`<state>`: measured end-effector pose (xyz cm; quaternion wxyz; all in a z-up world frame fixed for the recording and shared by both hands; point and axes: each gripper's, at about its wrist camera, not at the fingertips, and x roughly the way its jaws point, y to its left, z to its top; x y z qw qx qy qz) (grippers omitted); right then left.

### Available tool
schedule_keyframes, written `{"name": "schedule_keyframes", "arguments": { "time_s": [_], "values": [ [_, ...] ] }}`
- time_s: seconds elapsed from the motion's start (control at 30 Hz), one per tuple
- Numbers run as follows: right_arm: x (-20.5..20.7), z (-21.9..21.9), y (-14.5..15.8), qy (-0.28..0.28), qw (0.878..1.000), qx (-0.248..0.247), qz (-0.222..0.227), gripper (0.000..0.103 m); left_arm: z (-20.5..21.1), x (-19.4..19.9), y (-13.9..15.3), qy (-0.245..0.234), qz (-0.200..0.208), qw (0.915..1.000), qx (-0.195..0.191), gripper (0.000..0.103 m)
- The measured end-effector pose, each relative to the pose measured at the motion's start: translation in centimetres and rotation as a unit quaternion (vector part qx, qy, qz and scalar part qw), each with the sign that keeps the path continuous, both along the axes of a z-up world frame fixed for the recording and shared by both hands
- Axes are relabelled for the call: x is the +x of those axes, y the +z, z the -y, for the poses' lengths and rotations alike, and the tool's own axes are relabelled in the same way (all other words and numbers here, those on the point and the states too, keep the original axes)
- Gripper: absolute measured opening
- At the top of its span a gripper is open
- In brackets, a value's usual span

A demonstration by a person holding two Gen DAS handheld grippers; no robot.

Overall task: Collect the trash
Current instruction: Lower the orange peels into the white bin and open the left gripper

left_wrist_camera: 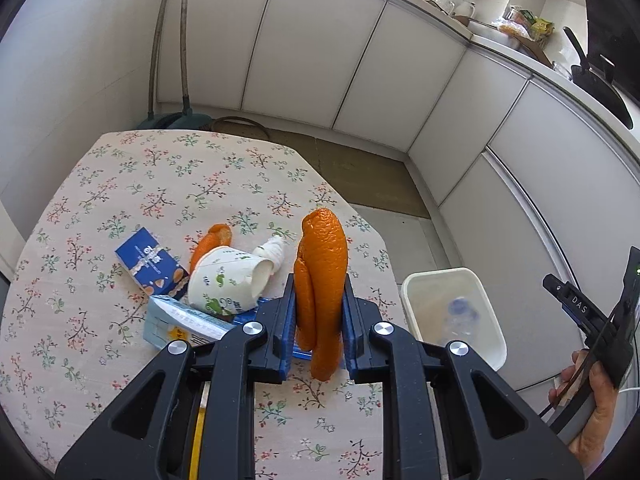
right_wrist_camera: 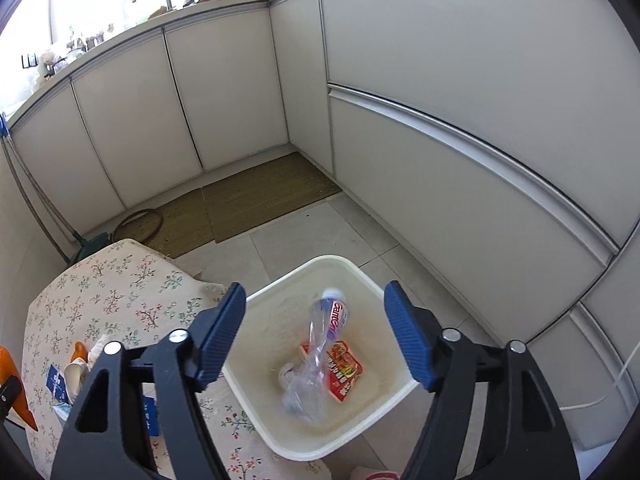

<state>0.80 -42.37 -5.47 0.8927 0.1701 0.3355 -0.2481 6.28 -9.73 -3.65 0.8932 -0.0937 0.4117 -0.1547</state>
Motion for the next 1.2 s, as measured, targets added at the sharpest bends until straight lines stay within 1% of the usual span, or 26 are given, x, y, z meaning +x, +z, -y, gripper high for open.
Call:
{"name": "schedule_keyframes", "arguments": {
  "time_s": [0.03, 0.17, 0.33, 0.57, 0.77, 0.93, 1.13, 1.2],
  "values": [
    [-0.2, 0.3, 0.0, -0.002, 1.000, -0.005, -0.002, 0.080, 0.6, 0.0, -0.1, -0.006, -0.002, 1.0000, -0.003, 0.019],
    [-1.5, 1.6, 0.0, -0.012, 0.999, -0.025, -0.017, 0.085, 4.1, -0.3, -0.5, -0.038, 0.001, 0.9992, -0.009, 0.019],
    [-3.4, 3.5, -0.1, -0.026, 0.998, -0.044, -0.034, 0.087, 9.1, -1.1, -0.9, -0.089, 0.013, 0.9959, -0.010, 0.019],
    [-5.5, 6.7, -0.9, -0.052, 0.997, -0.034, -0.051, 0.087, 14.6, -1.6, -1.8, -0.143, 0.017, 0.9896, -0.004, 0.019],
    [-6.9, 8.4, -1.5, -0.066, 0.995, -0.033, -0.065, 0.089, 18.6, -2.1, -2.1, -0.183, 0.024, 0.9828, 0.002, 0.019],
    [-7.6, 9.3, -2.0, -0.073, 0.993, -0.047, -0.082, 0.089, 21.7, -2.2, -2.7, -0.210, 0.022, 0.9773, 0.009, 0.019],
    [-8.3, 10.3, -2.2, -0.084, 0.992, -0.045, -0.086, 0.090, 25.0, -2.0, -3.1, -0.230, 0.016, 0.9729, 0.018, 0.020],
    [-8.3, 10.1, -2.2, -0.083, 0.991, -0.051, -0.086, 0.090, 25.7, -1.8, -3.2, -0.233, 0.016, 0.9722, 0.022, 0.023]
  ]
}}
